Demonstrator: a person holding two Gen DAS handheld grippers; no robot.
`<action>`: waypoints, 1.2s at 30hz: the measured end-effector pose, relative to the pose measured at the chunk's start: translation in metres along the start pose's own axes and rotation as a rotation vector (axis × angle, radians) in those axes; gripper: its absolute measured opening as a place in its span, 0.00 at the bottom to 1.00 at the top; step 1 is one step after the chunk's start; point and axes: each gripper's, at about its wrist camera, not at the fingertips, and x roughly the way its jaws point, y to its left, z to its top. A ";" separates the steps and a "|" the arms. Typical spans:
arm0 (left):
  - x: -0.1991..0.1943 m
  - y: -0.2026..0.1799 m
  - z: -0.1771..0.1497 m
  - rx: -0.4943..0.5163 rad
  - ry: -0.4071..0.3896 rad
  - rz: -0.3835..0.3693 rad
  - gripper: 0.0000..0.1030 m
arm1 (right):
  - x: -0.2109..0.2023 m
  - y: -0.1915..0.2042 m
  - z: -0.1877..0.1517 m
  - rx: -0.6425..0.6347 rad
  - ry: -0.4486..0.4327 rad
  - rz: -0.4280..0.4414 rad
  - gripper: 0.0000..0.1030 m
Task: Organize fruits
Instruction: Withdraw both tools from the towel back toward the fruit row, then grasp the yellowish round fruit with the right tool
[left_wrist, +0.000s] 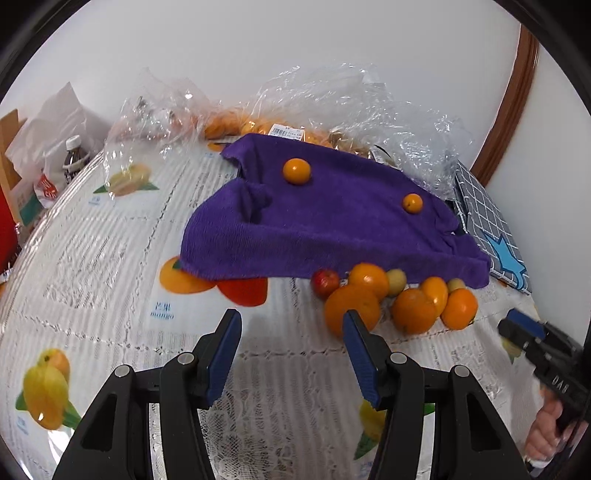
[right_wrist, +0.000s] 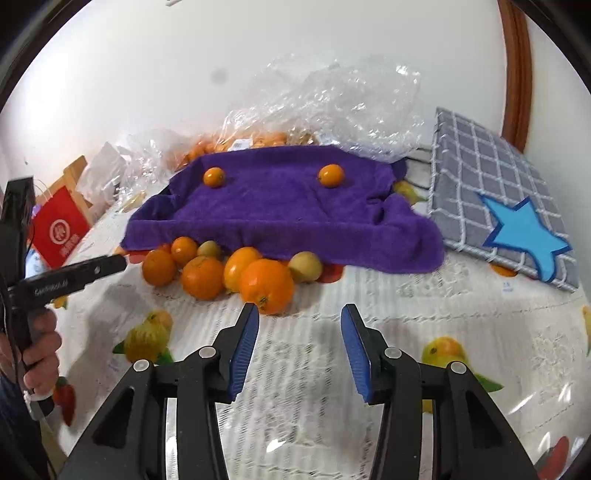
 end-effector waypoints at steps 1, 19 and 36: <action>0.002 0.002 -0.002 -0.004 -0.005 -0.003 0.53 | 0.000 -0.002 0.000 -0.003 -0.005 -0.014 0.45; 0.008 0.034 -0.009 -0.171 -0.034 -0.095 0.53 | 0.061 -0.013 0.017 -0.014 0.096 0.021 0.36; 0.009 0.021 -0.012 -0.109 -0.032 -0.085 0.54 | 0.082 -0.018 0.036 0.011 0.091 0.090 0.28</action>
